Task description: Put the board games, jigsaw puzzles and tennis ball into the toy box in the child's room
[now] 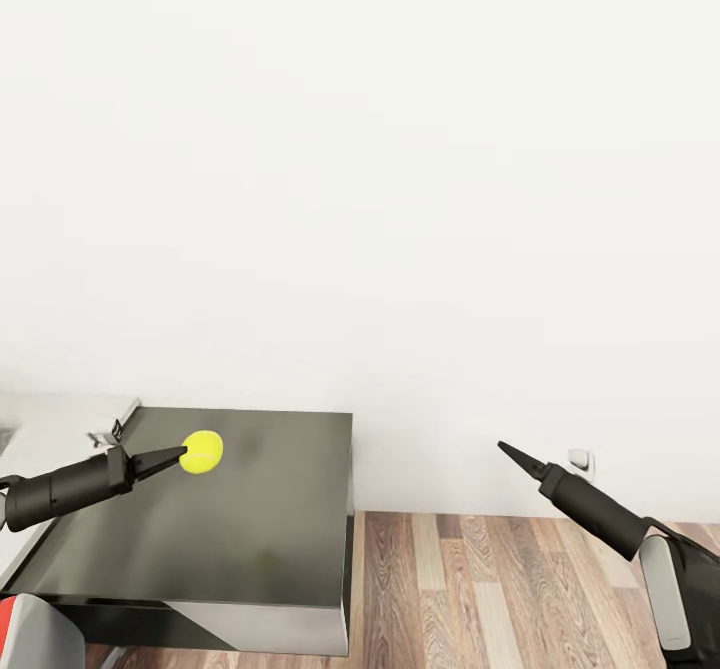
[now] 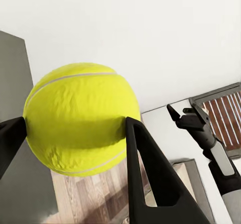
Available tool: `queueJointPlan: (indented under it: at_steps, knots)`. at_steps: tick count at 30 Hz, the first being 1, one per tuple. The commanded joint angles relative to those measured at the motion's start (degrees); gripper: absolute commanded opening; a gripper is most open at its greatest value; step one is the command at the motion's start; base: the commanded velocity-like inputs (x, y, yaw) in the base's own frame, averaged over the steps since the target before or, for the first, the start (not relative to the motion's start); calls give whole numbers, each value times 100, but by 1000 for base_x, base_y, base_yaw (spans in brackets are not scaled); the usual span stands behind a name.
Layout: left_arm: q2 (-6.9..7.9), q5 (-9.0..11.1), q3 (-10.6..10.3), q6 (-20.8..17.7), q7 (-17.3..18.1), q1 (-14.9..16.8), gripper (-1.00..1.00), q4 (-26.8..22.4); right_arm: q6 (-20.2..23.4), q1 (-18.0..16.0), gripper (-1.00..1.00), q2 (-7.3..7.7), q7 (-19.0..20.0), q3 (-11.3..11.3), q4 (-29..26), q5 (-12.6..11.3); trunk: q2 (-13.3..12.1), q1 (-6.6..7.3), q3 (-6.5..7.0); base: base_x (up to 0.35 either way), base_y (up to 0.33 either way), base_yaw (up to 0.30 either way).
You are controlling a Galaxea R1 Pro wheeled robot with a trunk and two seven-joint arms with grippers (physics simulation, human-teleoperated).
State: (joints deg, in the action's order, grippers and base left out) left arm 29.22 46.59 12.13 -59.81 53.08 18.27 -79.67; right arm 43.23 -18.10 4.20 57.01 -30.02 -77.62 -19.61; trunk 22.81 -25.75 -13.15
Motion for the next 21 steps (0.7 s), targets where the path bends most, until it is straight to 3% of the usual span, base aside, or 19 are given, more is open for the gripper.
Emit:
queueJointPlan:
  at_steps: [1, 10, 15, 21]
  knots:
    - [0, -12, 2, -19, 29, 4, -100, 0, 31, -5, 100, -2, 9, -5, 10, -16, 11, -3, -11, 0, 0, 0]
    - [0, 9, 41, -19, 96, 1, -100, -52, 33, -1, 100, 19, 28, -51, -23, -24, 11, -3, -10, 0, 0, 0]
    - [21, -52, 178, -19, 816, -14, -100, -59, 35, -8, 100, 60, 256, -68, -21, -20, 11, -3, 22, 0, 0, 0]
    - [112, -52, 192, -19, 1051, -58, -100, -58, 37, -12, 100, 71, 406, -81, -24, -17, 11, -3, 76, 0, 0, 0]
